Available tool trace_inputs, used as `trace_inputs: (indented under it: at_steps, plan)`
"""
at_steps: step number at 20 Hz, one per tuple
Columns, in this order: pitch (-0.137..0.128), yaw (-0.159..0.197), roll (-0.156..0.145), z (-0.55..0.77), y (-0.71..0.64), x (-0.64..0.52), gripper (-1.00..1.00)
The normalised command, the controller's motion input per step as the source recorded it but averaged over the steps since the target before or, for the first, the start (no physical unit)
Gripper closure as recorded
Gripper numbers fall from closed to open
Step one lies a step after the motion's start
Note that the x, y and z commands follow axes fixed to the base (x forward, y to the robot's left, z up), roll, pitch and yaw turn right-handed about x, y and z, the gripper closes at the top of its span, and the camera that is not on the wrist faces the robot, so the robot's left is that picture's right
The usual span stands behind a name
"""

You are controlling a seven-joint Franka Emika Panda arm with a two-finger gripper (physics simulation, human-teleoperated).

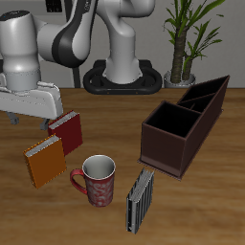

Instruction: Place the orange book into the left desk caddy's left compartment and place the striped book into the left desk caddy's right compartment and place the red book into the left desk caddy's right compartment

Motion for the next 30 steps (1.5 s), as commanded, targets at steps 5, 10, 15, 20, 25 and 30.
trace_inputs:
  at_steps: [5, 10, 15, 20, 25, 30]
  plan:
    - [-0.007, -0.032, -0.004, -0.14, -0.04, -0.05, -1.00]
    - [0.007, -0.015, 0.002, -0.16, -0.02, 0.03, -1.00]
    - [0.026, -0.026, 0.005, -0.24, 0.05, 0.05, -1.00]
    - [0.038, -0.035, 0.003, -0.24, -0.01, 0.06, -1.00]
    - [0.028, -0.011, 0.015, -0.16, 0.05, 0.05, -1.00]
    - [0.050, -0.024, 0.008, -0.27, 0.10, 0.06, -1.00]
